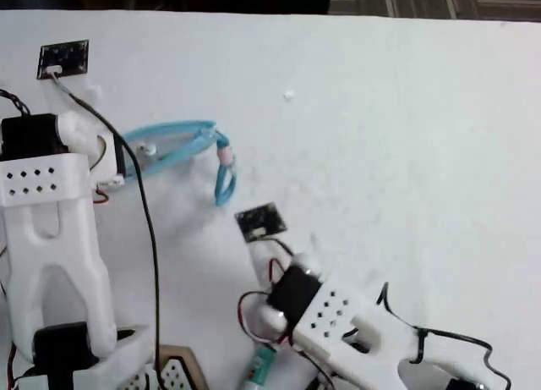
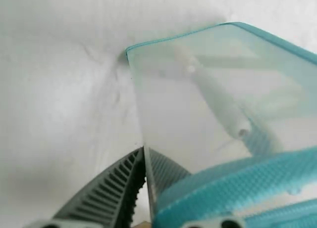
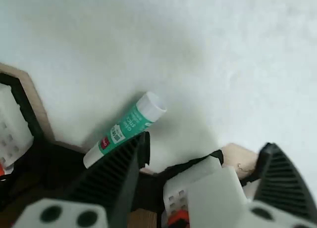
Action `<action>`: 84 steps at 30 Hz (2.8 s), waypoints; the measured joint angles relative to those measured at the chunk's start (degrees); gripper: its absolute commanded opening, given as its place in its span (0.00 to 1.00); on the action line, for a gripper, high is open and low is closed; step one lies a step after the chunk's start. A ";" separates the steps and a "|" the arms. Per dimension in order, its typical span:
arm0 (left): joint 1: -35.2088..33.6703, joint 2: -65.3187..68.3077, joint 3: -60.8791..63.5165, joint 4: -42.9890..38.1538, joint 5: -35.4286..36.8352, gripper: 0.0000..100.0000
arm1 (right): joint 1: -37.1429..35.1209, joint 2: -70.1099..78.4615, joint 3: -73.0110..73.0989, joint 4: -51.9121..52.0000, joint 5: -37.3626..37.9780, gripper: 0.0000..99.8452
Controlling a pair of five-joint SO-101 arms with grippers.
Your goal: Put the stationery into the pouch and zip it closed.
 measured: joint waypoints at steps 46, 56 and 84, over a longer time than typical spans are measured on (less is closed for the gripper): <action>-0.09 0.00 0.00 0.00 0.00 0.02 | -8.35 52.31 -17.58 -8.00 6.33 0.02; -0.09 0.00 0.00 0.00 0.00 0.02 | -2.55 16.70 -15.82 -2.37 14.77 0.02; -0.09 0.00 0.00 0.00 0.00 0.02 | -8.00 37.71 -26.37 -26.20 -16.97 0.33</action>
